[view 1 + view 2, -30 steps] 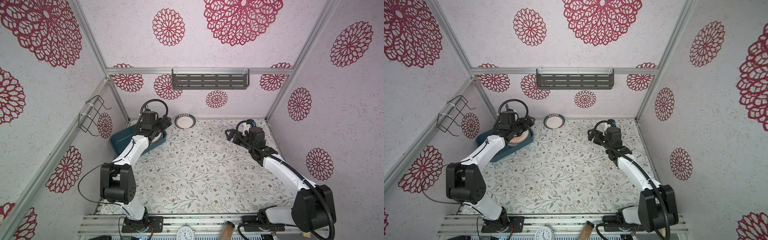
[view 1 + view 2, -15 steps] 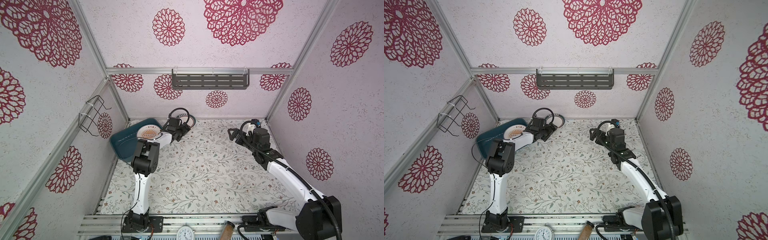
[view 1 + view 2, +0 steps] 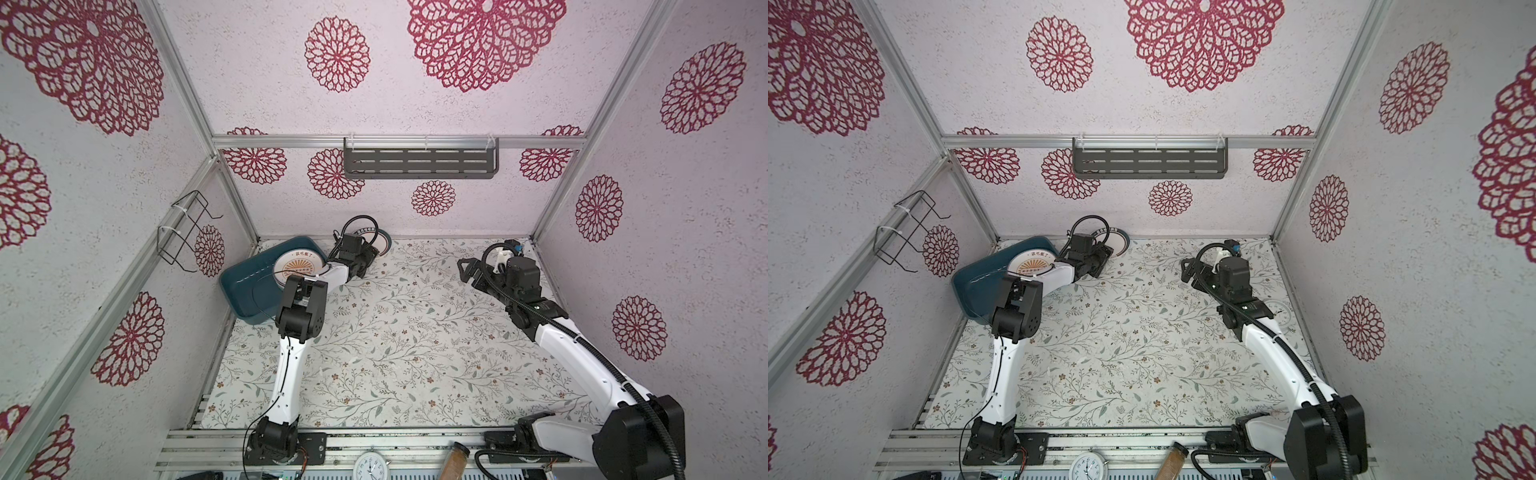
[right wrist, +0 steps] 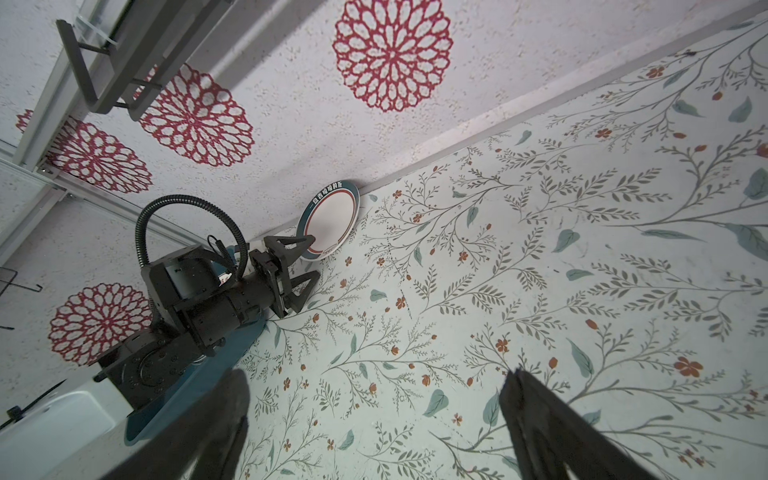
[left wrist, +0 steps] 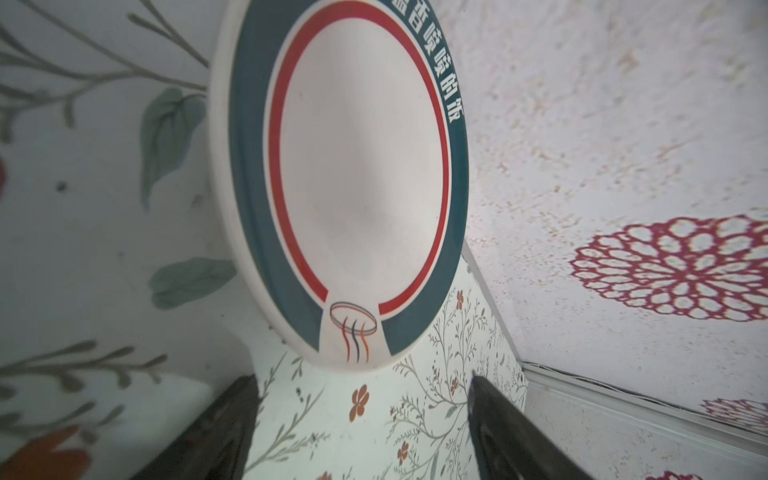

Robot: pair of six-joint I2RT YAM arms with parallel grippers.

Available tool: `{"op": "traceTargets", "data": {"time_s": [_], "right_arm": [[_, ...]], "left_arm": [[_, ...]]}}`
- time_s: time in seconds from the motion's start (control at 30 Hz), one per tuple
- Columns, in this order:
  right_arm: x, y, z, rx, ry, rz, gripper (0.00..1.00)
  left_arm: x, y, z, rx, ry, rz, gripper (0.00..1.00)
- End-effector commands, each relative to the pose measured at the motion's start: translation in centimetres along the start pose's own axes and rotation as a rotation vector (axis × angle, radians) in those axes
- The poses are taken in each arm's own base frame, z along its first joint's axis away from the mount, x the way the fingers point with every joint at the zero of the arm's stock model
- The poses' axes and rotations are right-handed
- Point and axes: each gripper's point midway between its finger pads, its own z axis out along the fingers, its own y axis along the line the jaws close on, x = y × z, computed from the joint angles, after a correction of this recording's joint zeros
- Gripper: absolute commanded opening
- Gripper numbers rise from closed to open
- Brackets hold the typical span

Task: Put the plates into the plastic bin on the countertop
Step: 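Move the left gripper to the red-and-green-rimmed plate and grip its edge, then lift the red-and-green-rimmed plate upright and carry it into the teal bin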

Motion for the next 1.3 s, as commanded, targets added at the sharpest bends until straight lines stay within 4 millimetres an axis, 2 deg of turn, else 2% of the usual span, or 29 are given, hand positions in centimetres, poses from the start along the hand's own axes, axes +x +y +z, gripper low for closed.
{"op": "traceTargets", "data": {"time_s": [0.0, 0.17, 0.23, 0.37, 0.5, 0.63, 0.77, 0.93, 1.13, 1.27], "right_arm": [[-2.0, 0.4, -1.2, 0.009, -0.070, 0.000, 0.99], [-2.3, 0.5, -1.0, 0.016, -0.068, -0.010, 0.99], [-2.5, 0.4, -1.1, 0.024, -0.078, -0.010, 0.99], [-2.8, 0.0, -1.3, 0.050, -0.092, -0.007, 0.99], [-2.7, -0.3, -1.6, 0.062, -0.096, -0.006, 0.99], [-2.8, -0.6, -2.0, 0.074, -0.107, -0.007, 0.99], [-3.0, -0.9, -2.7, 0.089, -0.131, 0.005, 0.99], [-3.8, -0.5, -3.4, 0.074, -0.168, 0.003, 0.99], [-3.6, 0.1, -3.7, 0.034, -0.169, 0.019, 0.99], [-3.6, 0.3, -4.0, 0.022, -0.173, 0.018, 0.99]], "left_arm": [[-0.8, 2.1, 1.6, -0.052, -0.038, -0.058, 0.79], [-0.8, 3.4, 3.0, -0.076, -0.038, -0.113, 0.68], [-0.7, 3.8, 3.5, -0.083, -0.036, -0.122, 0.57], [-0.9, 4.5, 3.9, -0.098, -0.044, -0.140, 0.41], [-1.2, 4.9, 4.0, -0.101, -0.043, -0.142, 0.20], [-1.0, 4.8, 3.4, -0.101, -0.038, -0.121, 0.07], [-1.3, 3.0, 2.0, -0.048, -0.038, -0.102, 0.00], [-0.7, 0.6, -0.7, 0.010, -0.014, -0.048, 0.00], [1.0, -2.5, -5.5, 0.089, 0.033, 0.058, 0.00], [1.6, -4.1, -9.9, 0.136, 0.036, 0.107, 0.00]]}}
